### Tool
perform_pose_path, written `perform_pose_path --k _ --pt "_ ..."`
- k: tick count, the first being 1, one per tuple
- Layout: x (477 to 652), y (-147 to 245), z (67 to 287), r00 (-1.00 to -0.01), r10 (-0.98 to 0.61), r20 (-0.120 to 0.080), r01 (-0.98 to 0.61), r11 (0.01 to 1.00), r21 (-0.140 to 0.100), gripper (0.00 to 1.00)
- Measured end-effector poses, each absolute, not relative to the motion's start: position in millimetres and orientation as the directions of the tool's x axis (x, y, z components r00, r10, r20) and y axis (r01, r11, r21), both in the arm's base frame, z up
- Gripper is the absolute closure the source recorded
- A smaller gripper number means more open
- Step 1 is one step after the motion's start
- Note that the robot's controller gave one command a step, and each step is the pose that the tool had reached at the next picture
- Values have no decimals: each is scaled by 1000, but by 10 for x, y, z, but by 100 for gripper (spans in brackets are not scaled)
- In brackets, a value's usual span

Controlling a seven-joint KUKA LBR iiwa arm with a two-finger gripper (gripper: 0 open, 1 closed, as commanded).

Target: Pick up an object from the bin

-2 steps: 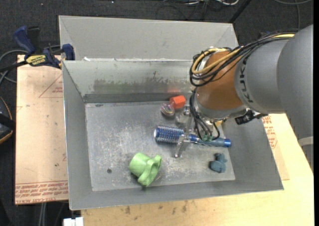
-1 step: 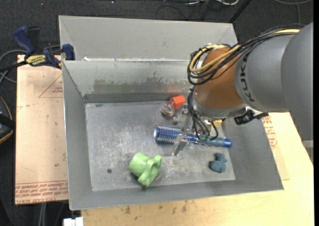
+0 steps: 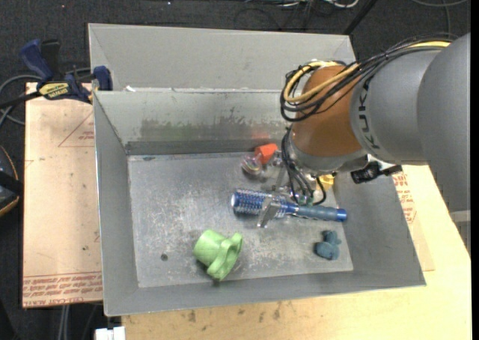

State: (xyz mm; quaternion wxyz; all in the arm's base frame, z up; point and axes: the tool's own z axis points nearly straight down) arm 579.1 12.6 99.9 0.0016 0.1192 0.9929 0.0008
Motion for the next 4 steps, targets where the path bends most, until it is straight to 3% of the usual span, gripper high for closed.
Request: perform_pose_path --k 1,2,3,4 --pt "5786 117 765 -949 316 -5 316 949 5 0" --pt "5805 125 793 -950 314 -3 313 950 3 0" --pt "5824 128 816 -949 314 -9 314 950 5 100" --pt "5846 132 1645 -950 312 -8 312 950 4 100"
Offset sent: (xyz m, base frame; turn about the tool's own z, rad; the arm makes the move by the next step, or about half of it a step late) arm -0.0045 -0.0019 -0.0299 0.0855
